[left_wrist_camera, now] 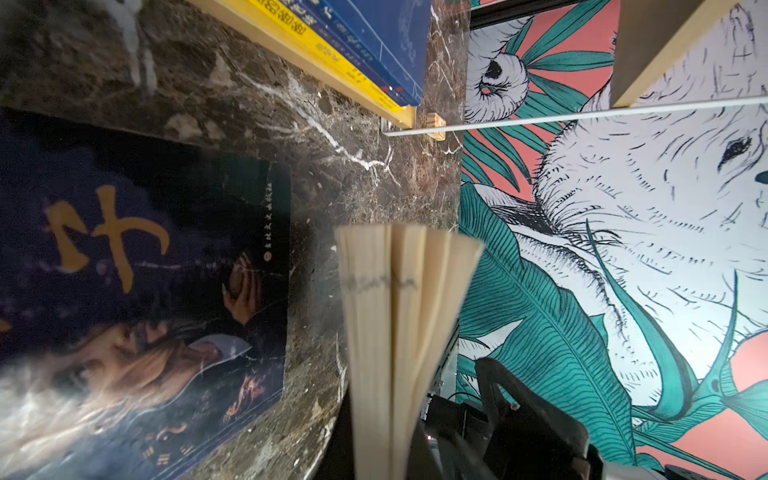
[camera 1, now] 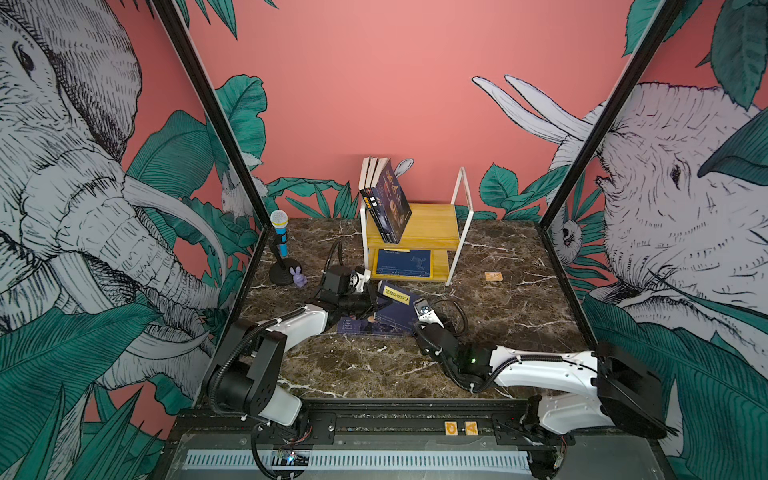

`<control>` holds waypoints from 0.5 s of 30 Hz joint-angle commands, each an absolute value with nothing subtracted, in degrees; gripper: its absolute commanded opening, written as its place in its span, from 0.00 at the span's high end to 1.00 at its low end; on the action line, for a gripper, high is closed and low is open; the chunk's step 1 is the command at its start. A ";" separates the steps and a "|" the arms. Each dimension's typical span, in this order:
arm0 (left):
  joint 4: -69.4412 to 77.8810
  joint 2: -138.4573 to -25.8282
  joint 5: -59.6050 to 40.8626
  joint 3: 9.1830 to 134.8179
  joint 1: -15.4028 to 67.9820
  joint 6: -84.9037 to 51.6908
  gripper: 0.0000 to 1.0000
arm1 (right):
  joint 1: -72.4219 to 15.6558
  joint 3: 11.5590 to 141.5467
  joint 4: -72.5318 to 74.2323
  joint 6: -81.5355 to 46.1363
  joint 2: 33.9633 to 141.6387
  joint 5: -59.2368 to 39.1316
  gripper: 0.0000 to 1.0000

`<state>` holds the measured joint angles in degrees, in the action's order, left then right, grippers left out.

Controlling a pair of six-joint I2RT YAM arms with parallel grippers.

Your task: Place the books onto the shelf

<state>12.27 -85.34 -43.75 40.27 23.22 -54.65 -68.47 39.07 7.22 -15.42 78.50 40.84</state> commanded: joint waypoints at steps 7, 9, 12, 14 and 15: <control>12.11 -82.97 -46.74 41.80 23.47 -59.25 1.00 | -78.36 44.76 15.72 9.47 87.95 52.52 0.38; 10.74 -82.95 -46.97 42.63 23.47 -58.82 1.00 | -79.00 46.93 14.24 10.41 90.66 54.29 0.38; 10.77 -82.89 -47.58 42.59 23.47 -59.19 1.00 | -79.10 49.46 11.94 9.67 94.07 55.76 0.38; 11.37 -82.92 -47.09 42.10 23.46 -58.92 1.00 | -78.76 49.05 14.30 10.87 95.74 56.75 0.38; 11.06 -82.88 -46.94 42.23 23.47 -58.65 1.00 | -78.52 49.41 14.12 11.07 96.53 57.08 0.39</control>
